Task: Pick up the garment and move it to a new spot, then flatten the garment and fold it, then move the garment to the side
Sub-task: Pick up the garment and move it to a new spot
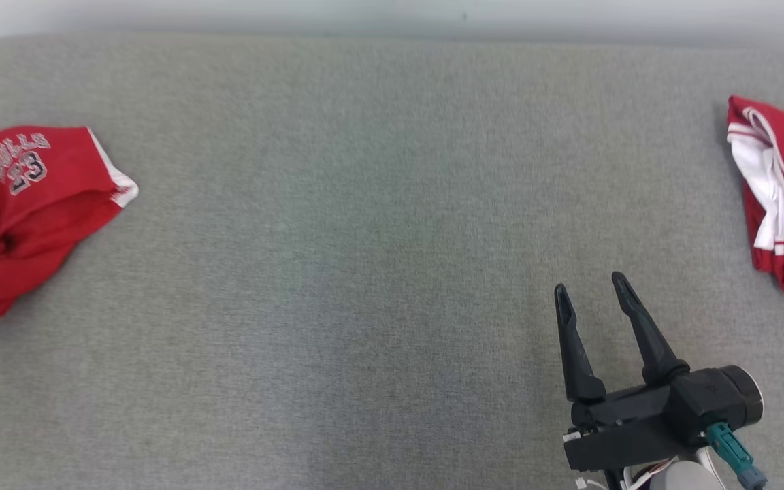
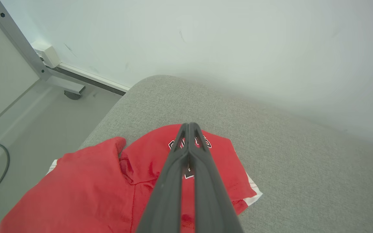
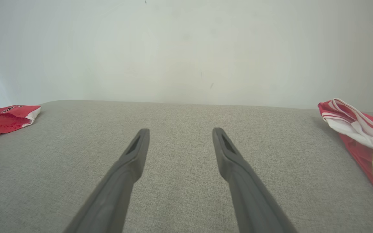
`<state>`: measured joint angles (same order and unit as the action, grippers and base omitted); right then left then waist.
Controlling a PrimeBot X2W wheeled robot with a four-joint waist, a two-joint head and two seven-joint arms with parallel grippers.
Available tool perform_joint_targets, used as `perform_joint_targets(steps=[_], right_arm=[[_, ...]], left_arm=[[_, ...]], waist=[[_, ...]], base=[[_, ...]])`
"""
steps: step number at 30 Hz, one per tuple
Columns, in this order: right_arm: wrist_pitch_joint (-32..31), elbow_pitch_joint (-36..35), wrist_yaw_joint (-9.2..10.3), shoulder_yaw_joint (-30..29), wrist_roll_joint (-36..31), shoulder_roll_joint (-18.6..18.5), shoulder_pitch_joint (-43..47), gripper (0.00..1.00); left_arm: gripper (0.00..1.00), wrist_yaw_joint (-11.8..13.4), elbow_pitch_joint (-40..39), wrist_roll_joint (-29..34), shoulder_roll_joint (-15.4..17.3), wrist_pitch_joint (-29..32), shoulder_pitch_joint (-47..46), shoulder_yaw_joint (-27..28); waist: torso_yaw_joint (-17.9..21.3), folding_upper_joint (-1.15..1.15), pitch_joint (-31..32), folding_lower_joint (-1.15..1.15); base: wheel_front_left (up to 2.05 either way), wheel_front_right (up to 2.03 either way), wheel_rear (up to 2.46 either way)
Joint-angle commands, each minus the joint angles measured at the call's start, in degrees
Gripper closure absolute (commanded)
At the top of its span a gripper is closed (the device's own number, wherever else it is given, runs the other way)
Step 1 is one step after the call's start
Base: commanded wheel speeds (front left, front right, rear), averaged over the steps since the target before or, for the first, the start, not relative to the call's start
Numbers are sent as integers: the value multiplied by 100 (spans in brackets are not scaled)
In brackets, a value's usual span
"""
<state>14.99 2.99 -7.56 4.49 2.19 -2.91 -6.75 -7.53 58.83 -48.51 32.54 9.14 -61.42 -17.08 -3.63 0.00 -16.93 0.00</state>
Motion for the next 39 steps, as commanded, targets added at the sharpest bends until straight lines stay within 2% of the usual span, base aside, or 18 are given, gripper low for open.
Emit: perform_joint_targets(steps=[1, 8, 9, 10, 18, 39], right_arm=[[23, 13, 16, -17, 30, 6, 89, 0], [23, 3, 16, -78, 62, 6, 197, 0], [23, -8, 16, -86, 71, 6, 206, 0], [23, -11, 16, -93, 71, 6, 203, 0], [23, -46, 16, -74, 32, 6, 113, 0], [23, -313, 16, -95, -34, 7, -228, 0]], left_arm=[[100, 12, -95, -6, 29, 31, -79, -90], [100, 11, -273, -81, 191, 107, -15, -436], [57, 12, -265, -121, 195, 130, 6, -465], [0, 11, -266, -134, 199, 155, 24, -506], [0, 11, -166, -313, 400, 443, 38, -698], [0, 11, 237, -1354, 1033, 2724, 92, -900]], waist=[[-144, 0, 312, 0], [-158, 0, 405, 0], [-157, 0, 390, 0], [-155, 0, 377, 0], [-56, 0, 171, 0], [526, 0, -848, 0]], base=[[0, 0, 0], [0, 0, 0], [0, 0, 0], [0, 0, 0], [0, 0, 0], [0, 0, 0]])
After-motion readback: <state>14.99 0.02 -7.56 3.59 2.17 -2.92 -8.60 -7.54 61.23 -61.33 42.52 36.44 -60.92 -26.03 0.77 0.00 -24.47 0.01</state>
